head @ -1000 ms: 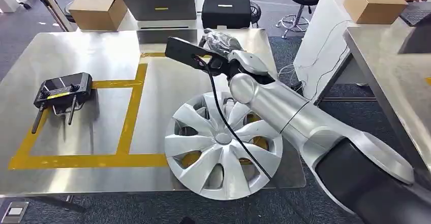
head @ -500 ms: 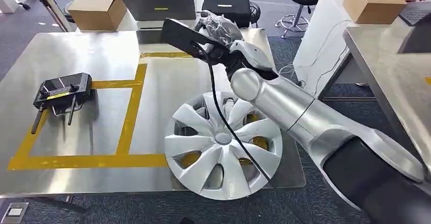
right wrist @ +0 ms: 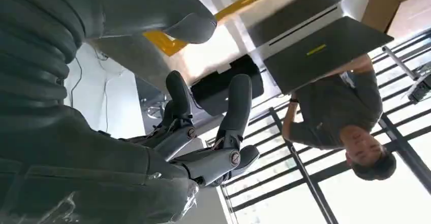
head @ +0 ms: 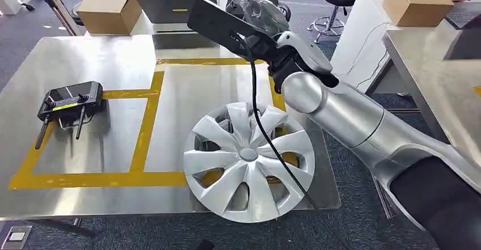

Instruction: Take the parts from the cabinet and place them on the table.

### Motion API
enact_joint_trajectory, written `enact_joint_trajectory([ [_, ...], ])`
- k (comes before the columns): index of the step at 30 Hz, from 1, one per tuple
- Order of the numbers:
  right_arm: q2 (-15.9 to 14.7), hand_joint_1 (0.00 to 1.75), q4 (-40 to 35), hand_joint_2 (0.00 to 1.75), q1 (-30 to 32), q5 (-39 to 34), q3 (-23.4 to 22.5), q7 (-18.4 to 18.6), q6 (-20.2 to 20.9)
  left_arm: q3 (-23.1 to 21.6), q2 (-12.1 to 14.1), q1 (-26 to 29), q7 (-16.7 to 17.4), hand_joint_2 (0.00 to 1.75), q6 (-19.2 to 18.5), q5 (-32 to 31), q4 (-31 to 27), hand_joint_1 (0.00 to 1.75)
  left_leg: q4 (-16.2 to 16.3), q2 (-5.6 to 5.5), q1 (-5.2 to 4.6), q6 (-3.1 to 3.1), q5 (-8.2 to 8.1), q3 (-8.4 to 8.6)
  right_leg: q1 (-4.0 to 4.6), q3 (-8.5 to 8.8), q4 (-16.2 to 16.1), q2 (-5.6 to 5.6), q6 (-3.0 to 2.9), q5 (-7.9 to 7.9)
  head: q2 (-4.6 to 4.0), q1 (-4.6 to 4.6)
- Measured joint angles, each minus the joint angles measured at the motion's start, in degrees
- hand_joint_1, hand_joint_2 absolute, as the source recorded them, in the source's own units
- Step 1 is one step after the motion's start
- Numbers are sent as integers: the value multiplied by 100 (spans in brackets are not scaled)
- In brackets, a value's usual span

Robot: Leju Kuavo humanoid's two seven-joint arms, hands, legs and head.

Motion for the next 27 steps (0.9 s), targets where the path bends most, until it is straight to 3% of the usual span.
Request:
enact_joint_trajectory([
  [13, -68, 175, -123, 175, 30, -4, -28, -20, 103, -9, -2, -26, -13, 175, -9, -59, 2, 0, 0, 0, 0, 0, 0, -1, 0, 0, 0, -1, 0, 0, 0, 0],
  [14, -68, 0, -123, 0, 31, -4, -28, -20, 114, -9, -2, -26, 7, 175, -9, -77, 4, 0, 0, 0, 0, 0, 0, -1, 0, 1, 0, -1, 0, 0, 0, 0],
  [22, -70, 0, -123, 0, 54, -4, -26, -26, 164, -9, 0, -26, 181, 175, 28, -85, 13, 0, 0, 0, 0, 0, 0, -1, 0, 0, 0, -1, 0, 0, 0, 0],
  [23, -70, 0, -123, 0, 56, -4, -26, -26, 162, -9, 0, -27, 177, 0, 13, -72, 13, 0, 0, 0, 0, 0, 0, -1, 0, 0, 0, -1, 0, 0, 0, 0],
  [27, -70, 0, -123, 0, 56, -2, -26, -26, 162, -9, -2, -27, 118, 0, -74, 15, 13, 0, 0, 0, 0, 0, 0, -1, 0, 0, 0, -1, 0, 0, 0, 0],
])
